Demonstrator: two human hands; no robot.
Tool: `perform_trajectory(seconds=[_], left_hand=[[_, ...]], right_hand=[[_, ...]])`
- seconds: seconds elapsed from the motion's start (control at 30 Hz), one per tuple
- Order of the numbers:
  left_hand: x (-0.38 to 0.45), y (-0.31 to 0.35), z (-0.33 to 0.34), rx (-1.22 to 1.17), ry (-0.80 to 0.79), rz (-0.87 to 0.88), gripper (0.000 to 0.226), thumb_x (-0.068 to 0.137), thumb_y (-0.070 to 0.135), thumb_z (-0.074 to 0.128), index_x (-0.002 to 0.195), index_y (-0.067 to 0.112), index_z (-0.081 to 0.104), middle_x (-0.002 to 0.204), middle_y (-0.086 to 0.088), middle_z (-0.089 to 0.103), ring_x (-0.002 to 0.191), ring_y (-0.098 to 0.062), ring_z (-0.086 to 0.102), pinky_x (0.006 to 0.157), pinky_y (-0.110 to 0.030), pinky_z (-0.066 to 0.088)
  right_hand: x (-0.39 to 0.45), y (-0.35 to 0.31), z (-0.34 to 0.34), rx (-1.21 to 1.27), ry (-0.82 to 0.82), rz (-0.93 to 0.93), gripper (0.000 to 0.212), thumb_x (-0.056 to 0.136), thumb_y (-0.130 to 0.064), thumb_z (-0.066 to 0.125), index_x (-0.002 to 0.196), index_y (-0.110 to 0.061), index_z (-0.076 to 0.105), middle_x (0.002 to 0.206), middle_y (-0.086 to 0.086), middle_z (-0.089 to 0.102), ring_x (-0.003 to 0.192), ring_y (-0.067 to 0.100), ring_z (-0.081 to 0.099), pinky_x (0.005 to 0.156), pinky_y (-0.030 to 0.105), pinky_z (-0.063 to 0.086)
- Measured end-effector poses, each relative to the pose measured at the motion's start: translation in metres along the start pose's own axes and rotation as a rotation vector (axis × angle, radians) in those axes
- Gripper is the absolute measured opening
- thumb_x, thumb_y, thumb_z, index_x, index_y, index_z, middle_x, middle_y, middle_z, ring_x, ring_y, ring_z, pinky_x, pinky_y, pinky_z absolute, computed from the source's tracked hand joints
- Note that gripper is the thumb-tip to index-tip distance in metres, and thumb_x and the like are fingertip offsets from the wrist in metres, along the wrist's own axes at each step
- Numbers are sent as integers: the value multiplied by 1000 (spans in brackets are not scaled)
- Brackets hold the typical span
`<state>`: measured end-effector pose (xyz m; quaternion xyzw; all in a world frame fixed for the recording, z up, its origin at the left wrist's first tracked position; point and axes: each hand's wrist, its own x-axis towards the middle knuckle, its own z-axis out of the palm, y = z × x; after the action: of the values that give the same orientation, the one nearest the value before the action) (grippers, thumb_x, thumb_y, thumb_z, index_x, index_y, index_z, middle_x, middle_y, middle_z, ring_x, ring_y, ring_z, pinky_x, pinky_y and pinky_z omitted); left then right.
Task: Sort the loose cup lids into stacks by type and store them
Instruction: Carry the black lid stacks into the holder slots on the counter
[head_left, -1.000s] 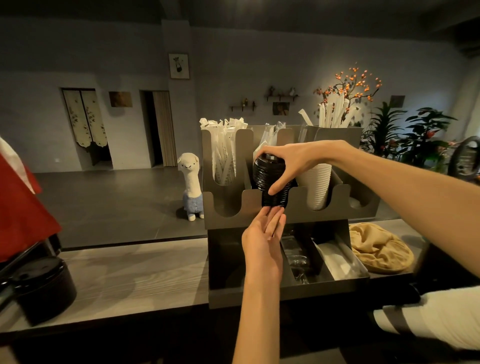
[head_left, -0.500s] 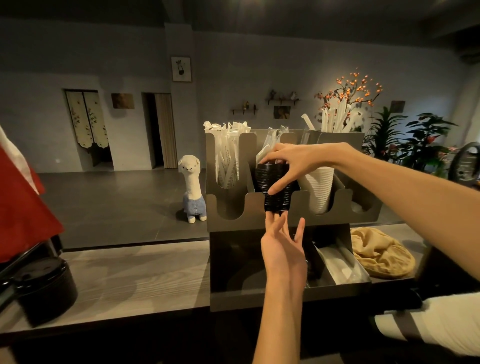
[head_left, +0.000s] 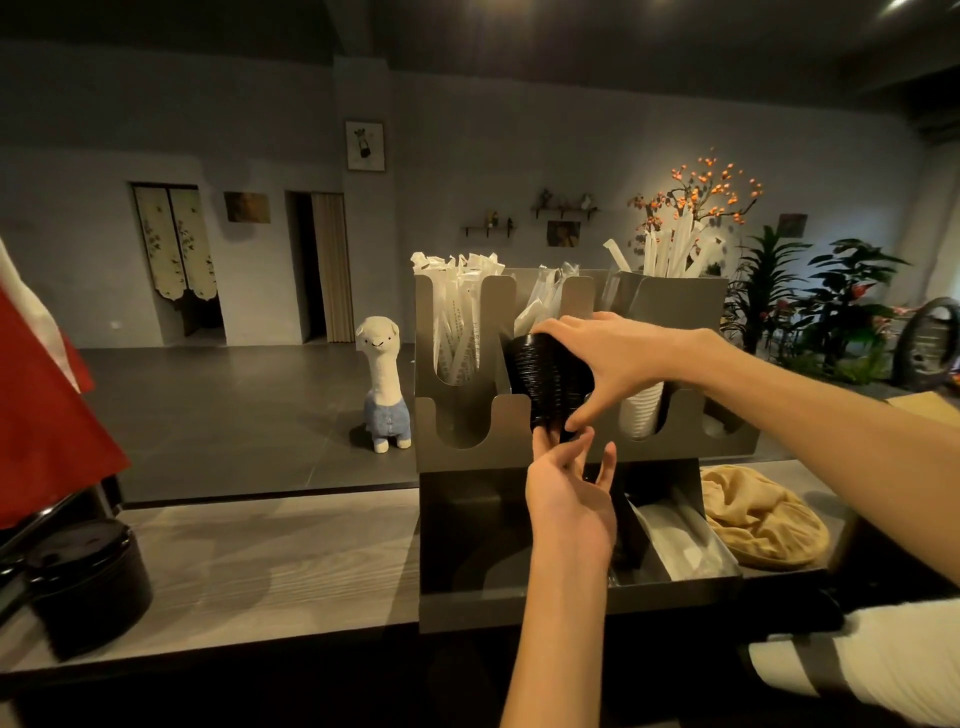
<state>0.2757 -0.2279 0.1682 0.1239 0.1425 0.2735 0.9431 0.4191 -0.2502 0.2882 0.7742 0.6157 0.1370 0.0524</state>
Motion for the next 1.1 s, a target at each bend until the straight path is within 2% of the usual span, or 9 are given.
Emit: perform_trajectory(seconds=[0.13, 0.3, 0.37, 0.47, 0.67, 0.77, 0.9, 1.0, 1.1], left_hand=[[3, 8, -2, 104, 43, -10, 56, 97, -12, 45, 144, 16, 53, 118, -7, 66, 111, -25, 63, 99, -47, 51], [-1, 30, -9, 452, 45, 33, 39, 105, -1, 40, 138, 12, 58, 122, -12, 70, 116, -28, 64, 94, -44, 55], [-2, 44, -9, 639, 61, 71, 32, 106, 3, 42, 131, 8, 62, 116, -13, 73, 107, -26, 68, 89, -38, 57], [-8, 61, -16, 932, 22, 210, 25, 102, 2, 50, 111, 14, 70, 96, -6, 74, 89, -18, 70, 73, -27, 57], [-19, 87, -30, 1220, -115, 399, 27, 109, 12, 40, 110, 16, 67, 98, -3, 74, 95, -18, 69, 84, -30, 55], [-19, 97, -30, 1343, -178, 424, 24, 109, 17, 43, 112, 18, 67, 101, -1, 74, 98, -17, 69, 85, -29, 55], [-20, 110, -29, 1560, -289, 499, 17, 106, 19, 50, 111, 20, 67, 98, 3, 74, 92, -7, 69, 78, -17, 52], [-20, 122, -23, 1658, -356, 625, 13, 104, 19, 56, 107, 21, 68, 93, 6, 74, 88, -4, 69, 79, -18, 55], [-15, 131, -12, 1757, -394, 795, 11, 102, 20, 61, 107, 22, 70, 91, 9, 74, 85, -1, 68, 77, -16, 53]], right_hand=[[-2, -7, 13, -90, 115, -9, 111, 67, -71, 80, 152, -24, 26, 129, 0, 59, 119, 21, 56, 114, 40, 36], [-5, -8, 21, -112, 155, 20, 110, 66, -72, 78, 151, -23, 27, 124, 1, 62, 118, 24, 59, 113, 43, 37], [-6, -10, 23, -134, 164, 26, 111, 66, -73, 78, 152, -23, 28, 127, 2, 62, 120, 25, 58, 114, 45, 36], [-5, -15, 26, -200, 183, 34, 118, 63, -78, 79, 154, -22, 29, 135, 4, 58, 128, 27, 55, 117, 48, 34], [-8, -20, 34, -266, 254, 47, 117, 62, -83, 75, 154, -22, 35, 143, 6, 47, 129, 27, 43, 112, 45, 36], [-10, -21, 36, -186, 239, 36, 107, 68, -75, 78, 152, -23, 38, 142, 5, 46, 127, 24, 42, 110, 43, 43], [-14, -21, 36, -66, 238, 18, 97, 74, -68, 79, 151, -25, 41, 141, 1, 50, 126, 21, 46, 109, 41, 43], [-18, -15, 25, 47, 307, 16, 86, 76, -63, 81, 145, -24, 48, 134, -1, 58, 122, 20, 52, 107, 41, 43], [-23, -10, 19, 100, 351, 30, 63, 84, -54, 78, 135, -24, 56, 122, -3, 63, 113, 17, 56, 103, 42, 48]])
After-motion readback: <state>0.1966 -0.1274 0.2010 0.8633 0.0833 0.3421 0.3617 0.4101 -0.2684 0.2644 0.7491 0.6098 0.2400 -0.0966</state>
